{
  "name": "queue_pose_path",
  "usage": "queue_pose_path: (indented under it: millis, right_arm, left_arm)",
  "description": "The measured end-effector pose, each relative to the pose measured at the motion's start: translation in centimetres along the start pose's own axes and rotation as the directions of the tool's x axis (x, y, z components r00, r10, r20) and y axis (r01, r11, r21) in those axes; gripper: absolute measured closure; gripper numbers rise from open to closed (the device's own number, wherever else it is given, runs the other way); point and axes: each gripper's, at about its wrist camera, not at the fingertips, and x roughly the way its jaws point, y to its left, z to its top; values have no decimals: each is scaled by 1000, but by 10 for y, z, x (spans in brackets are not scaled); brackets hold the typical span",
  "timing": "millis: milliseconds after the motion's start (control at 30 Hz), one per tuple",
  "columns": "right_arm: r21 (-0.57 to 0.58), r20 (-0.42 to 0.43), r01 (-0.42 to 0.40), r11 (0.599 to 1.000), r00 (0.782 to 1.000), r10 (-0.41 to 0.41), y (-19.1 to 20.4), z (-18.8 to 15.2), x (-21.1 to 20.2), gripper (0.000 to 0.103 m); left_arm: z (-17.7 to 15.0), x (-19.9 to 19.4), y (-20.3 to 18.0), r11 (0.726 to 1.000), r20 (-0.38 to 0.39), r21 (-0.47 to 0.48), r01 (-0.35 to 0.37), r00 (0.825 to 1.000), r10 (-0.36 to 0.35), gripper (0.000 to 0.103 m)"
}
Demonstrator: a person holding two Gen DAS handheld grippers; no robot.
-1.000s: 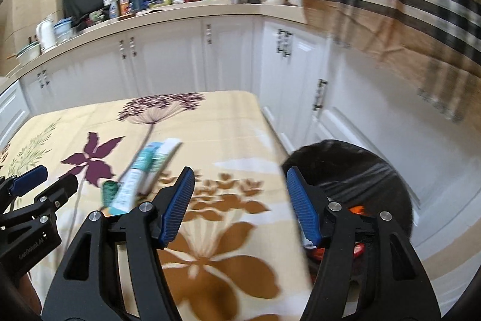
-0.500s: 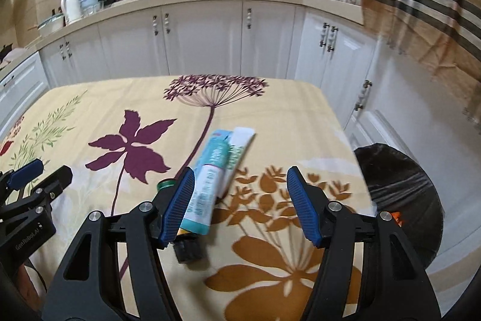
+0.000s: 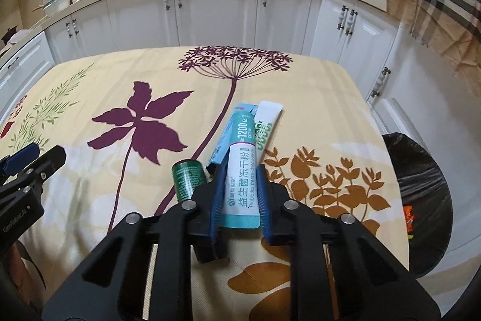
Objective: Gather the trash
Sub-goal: 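Grasp the blue-white toothpaste tube with the right gripper, then lift the toothpaste tube with the right gripper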
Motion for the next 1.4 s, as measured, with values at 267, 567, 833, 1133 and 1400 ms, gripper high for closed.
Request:
queue_pose_path:
  millis: [267, 567, 833, 1133, 1400]
  right_arm:
    - [9, 28, -3, 1000, 1000, 3, -5, -2, -11, 83]
    - [15, 34, -24, 1000, 999, 23, -16, -6, -20, 83]
    - [15, 39, -40, 999, 998, 40, -17, -9, -24, 83]
    - [3, 66, -43, 999, 997, 43, -13, -5, -31, 83]
    - [6, 75, -23, 1000, 997, 22, -19, -4, -35, 83]
  left_arm:
    - [-1, 0, -9, 1000, -3, 9, 14, 1000, -14, 41]
    - [-2, -1, -32, 998, -10, 46, 41, 999, -41, 41]
    - [-1, -2, -33, 998, -9, 50, 37, 999, -36, 41]
    - [-1, -2, -28, 999, -9, 39, 34, 999, -34, 41]
    - [0, -5, -32, 998, -3, 45, 48, 999, -48, 41]
